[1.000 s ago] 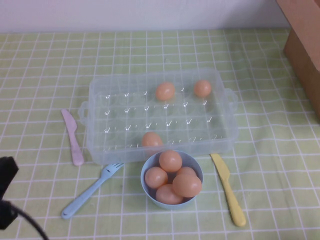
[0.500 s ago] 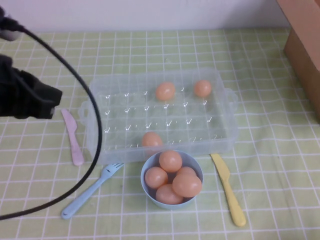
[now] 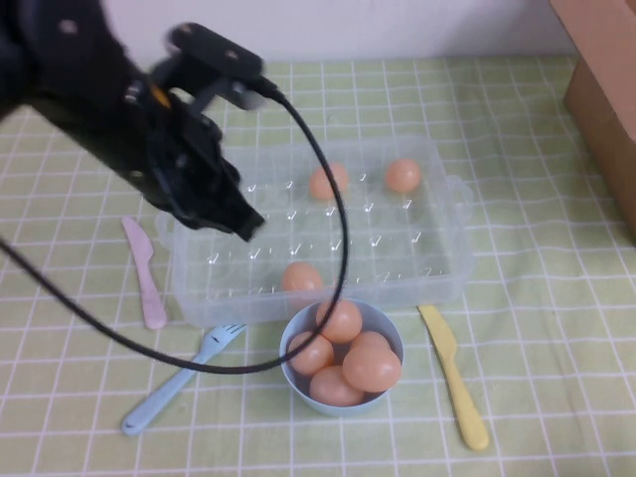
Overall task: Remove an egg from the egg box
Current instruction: Pick up the egg from the plastic box, then place the egg in the bowl
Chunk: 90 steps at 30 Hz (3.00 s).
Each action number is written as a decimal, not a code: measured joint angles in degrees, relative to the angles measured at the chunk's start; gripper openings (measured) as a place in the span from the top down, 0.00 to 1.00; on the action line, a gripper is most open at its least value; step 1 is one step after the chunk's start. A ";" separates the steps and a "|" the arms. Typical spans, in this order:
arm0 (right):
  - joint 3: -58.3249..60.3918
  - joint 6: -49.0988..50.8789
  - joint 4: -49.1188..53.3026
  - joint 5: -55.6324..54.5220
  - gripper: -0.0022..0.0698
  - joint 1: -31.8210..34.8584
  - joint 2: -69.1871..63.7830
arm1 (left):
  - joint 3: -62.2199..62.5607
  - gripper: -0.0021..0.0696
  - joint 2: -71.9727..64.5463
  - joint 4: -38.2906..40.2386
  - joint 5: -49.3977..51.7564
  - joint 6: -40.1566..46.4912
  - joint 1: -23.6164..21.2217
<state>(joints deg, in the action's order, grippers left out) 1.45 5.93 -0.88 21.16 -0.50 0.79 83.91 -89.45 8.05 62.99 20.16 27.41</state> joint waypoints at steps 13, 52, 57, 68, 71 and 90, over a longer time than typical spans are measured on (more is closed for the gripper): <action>0.00 0.00 0.00 0.00 0.99 0.00 0.00 | 9.83 0.98 -16.07 -8.86 1.18 -2.56 7.53; 0.00 0.00 0.00 0.00 0.99 0.00 0.00 | 16.42 0.17 -31.06 -9.34 -2.52 -22.81 7.90; 0.00 0.00 0.00 0.00 0.99 0.00 0.00 | 17.05 0.17 -31.06 -9.34 -0.63 -23.04 7.90; 0.00 0.00 0.00 0.00 0.99 0.00 0.00 | 17.54 0.19 -34.33 -9.47 3.90 -23.17 7.90; 0.00 0.00 0.00 0.00 0.99 0.00 0.00 | 17.93 0.33 -34.36 -9.47 4.16 -23.05 7.90; 0.00 0.00 0.00 0.00 0.99 0.00 0.00 | 33.44 0.43 -28.45 -9.08 7.52 -15.08 8.02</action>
<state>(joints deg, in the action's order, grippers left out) 1.45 5.93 -0.88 21.16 -0.50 0.79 117.35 -117.90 -1.04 70.52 5.08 35.43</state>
